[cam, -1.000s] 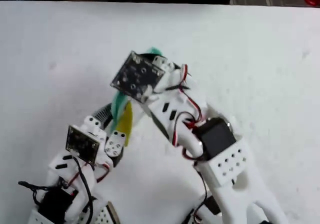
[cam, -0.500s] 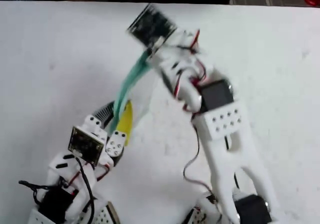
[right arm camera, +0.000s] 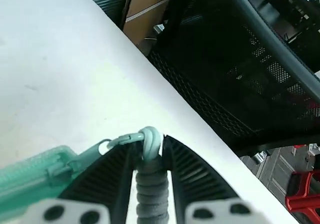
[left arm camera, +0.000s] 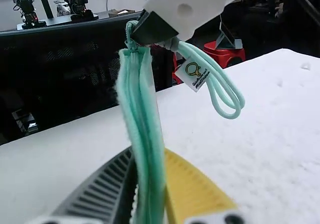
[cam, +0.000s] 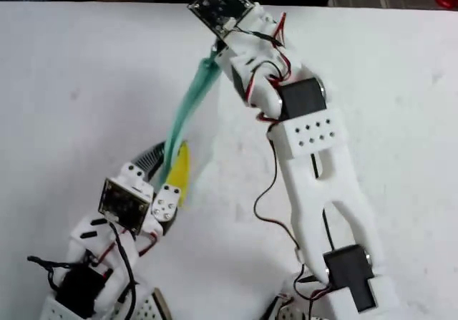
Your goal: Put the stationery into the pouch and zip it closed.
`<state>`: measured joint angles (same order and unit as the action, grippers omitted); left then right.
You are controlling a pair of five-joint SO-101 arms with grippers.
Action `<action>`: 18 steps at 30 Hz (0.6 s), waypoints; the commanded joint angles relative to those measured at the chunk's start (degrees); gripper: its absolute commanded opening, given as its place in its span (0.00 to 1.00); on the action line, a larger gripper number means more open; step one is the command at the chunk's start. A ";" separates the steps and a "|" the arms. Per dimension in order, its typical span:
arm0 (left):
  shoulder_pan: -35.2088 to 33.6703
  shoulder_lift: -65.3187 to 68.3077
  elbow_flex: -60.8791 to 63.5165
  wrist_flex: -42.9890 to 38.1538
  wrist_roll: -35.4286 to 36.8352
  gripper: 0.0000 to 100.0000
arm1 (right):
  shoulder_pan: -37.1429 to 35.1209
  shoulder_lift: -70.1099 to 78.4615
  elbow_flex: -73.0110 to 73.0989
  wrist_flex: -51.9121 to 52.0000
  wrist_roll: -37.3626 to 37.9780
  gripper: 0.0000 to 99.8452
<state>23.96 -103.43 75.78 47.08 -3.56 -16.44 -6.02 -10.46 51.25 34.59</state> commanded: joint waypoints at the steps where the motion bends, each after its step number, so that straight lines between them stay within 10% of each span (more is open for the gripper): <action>1: 1.10 -0.48 -0.44 1.23 -0.70 0.02 | 6.73 0.84 -4.31 -0.48 -0.18 0.02; 12: 1.10 -0.48 -0.44 1.23 -0.70 0.02 | 6.55 0.40 -4.66 4.88 -0.18 0.03; 18: 1.10 -0.48 -0.35 1.23 -0.70 0.02 | 6.90 -4.00 -4.48 17.80 0.00 0.29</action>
<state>24.04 -103.87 75.78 47.43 -3.56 -13.10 -7.08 -12.84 64.53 34.59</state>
